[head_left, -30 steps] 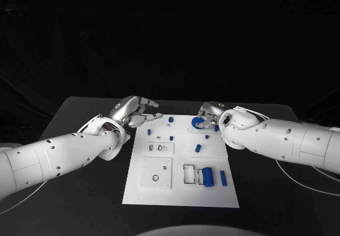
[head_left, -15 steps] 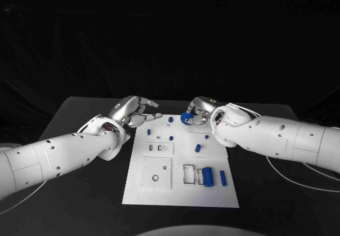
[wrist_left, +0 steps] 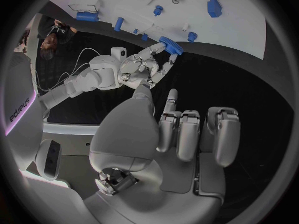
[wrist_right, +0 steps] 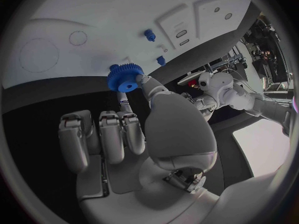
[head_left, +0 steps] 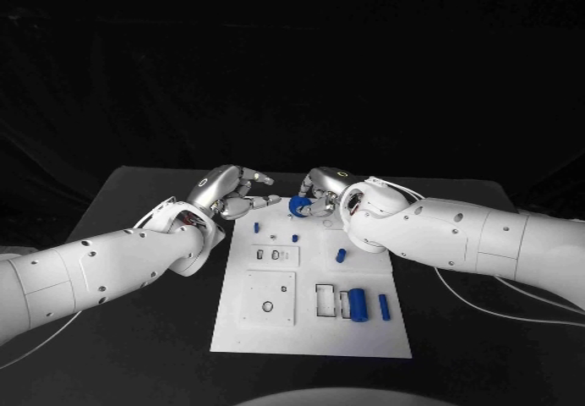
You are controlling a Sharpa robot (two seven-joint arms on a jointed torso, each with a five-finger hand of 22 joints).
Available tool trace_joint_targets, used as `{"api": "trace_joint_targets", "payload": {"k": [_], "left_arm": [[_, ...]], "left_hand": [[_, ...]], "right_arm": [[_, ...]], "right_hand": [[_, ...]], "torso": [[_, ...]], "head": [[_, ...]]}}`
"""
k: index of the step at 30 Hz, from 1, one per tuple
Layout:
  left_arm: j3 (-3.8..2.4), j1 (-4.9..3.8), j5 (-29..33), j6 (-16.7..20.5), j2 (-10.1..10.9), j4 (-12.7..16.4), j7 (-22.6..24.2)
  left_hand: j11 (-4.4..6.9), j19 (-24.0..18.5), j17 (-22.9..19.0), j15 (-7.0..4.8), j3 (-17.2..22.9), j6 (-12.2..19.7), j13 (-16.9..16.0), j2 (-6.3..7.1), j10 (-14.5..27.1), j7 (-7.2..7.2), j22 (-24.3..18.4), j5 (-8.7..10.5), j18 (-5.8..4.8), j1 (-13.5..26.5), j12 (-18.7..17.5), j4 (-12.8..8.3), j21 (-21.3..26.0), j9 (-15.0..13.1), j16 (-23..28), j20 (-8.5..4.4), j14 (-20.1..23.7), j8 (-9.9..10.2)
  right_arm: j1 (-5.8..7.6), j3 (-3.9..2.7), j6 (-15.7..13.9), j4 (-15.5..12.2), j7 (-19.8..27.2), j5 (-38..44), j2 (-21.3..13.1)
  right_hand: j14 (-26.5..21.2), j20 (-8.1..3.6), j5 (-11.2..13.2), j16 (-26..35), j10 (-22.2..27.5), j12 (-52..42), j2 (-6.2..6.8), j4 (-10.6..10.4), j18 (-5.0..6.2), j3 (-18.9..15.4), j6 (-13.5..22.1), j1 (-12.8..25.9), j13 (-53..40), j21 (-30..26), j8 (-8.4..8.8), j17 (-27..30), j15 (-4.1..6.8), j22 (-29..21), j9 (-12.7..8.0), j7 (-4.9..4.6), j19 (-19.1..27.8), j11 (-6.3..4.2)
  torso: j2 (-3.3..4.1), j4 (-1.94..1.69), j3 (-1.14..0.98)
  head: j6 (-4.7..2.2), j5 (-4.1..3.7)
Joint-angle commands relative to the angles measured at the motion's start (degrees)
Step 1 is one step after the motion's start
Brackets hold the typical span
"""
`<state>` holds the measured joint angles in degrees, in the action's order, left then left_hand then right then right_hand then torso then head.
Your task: Assemble the parts on the task board
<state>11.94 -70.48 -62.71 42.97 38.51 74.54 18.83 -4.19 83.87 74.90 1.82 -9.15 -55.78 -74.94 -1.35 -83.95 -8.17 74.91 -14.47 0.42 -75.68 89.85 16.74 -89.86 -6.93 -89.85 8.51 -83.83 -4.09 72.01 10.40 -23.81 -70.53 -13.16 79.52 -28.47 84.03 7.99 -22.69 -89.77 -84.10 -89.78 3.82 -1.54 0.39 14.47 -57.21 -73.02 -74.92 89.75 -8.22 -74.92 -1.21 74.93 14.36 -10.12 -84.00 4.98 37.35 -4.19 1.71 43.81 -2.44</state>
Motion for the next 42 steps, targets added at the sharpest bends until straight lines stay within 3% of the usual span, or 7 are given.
{"api": "trace_joint_targets", "payload": {"k": [1,20,32,42], "left_arm": [[-0.06,-0.07,-0.24,0.09,-0.06,0.17,0.51],[-0.08,-0.13,-0.34,0.24,-0.15,0.26,0.53],[-0.08,-0.13,-0.4,0.29,-0.19,0.26,0.6],[-0.11,-0.18,-0.59,0.46,0.09,0.69,0.52]], "left_hand": [[-0.46,6.13,15.1,0.4,-0.42,0.23,-15.06,-0.54,-6.05,-0.13,15.09,0.17,-0.42,-0.07,0.15,-0.01,-0.14,0.08,-0.15,0.37,-6.17,0.26],[-0.46,6.13,15.1,0.39,-0.46,0.22,-15.06,-0.58,-6.05,-0.13,15.09,0.18,-0.42,-0.07,0.15,-0.01,-0.14,0.08,-0.15,0.37,-6.17,0.25],[-0.45,6.13,15.1,0.39,-0.49,0.21,-15.06,-0.62,-6.05,-0.12,15.09,0.17,-0.42,-0.09,0.15,-0.02,-0.14,0.08,-0.15,0.37,-6.17,0.24],[-0.45,6.13,15.1,0.39,-0.49,0.21,-15.06,-0.62,-6.05,-0.12,15.09,0.17,-0.42,-0.09,0.15,-0.02,-0.14,0.08,-0.15,0.37,-6.17,0.24]], "right_arm": [[-0.25,-0.01,1.51,1.08,0.93,0.3,0.91],[-1.4,0.02,3.64,4.76,1.06,0.89,3.85],[-1.89,0.04,3.13,7.07,1.64,1.59,5.42],[-2.46,0.04,2.8,7.14,2.0,1.87,6.29]], "right_hand": [[5.97,-0.57,0.25,-0.23,-5.9,-0.22,0.07,-0.01,-0.39,0.24,-2.43,0.59,-15.08,0.25,0.11,-15.08,0.21,15.07,1.13,1.98,-6.0,-0.3],[5.97,-0.53,0.74,-0.23,-5.9,-0.22,-0.05,-0.02,-0.39,0.44,-2.05,0.86,-15.08,0.25,0.65,-15.08,0.11,15.07,1.02,1.77,-6.0,-0.12],[5.97,-0.49,0.99,-0.23,-5.9,-0.22,-0.07,-0.03,-0.39,0.49,-1.89,1.0,-15.08,0.25,0.89,-15.08,0.05,15.07,0.97,1.66,-6.0,-0.03],[5.97,-0.45,1.3,-0.23,-5.9,-0.22,-0.03,-0.05,-0.39,0.49,-1.86,1.15,-15.08,0.25,1.02,-15.08,0.0,15.07,0.96,1.6,-6.0,0.04]], "torso": [[0.03,0.01,0.01],[-0.09,0.16,-0.03],[0.04,0.01,-0.02],[-0.03,0.11,0.02]], "head": [[0.01,0.04],[0.41,0.08],[0.19,0.08],[0.57,0.5]]}}
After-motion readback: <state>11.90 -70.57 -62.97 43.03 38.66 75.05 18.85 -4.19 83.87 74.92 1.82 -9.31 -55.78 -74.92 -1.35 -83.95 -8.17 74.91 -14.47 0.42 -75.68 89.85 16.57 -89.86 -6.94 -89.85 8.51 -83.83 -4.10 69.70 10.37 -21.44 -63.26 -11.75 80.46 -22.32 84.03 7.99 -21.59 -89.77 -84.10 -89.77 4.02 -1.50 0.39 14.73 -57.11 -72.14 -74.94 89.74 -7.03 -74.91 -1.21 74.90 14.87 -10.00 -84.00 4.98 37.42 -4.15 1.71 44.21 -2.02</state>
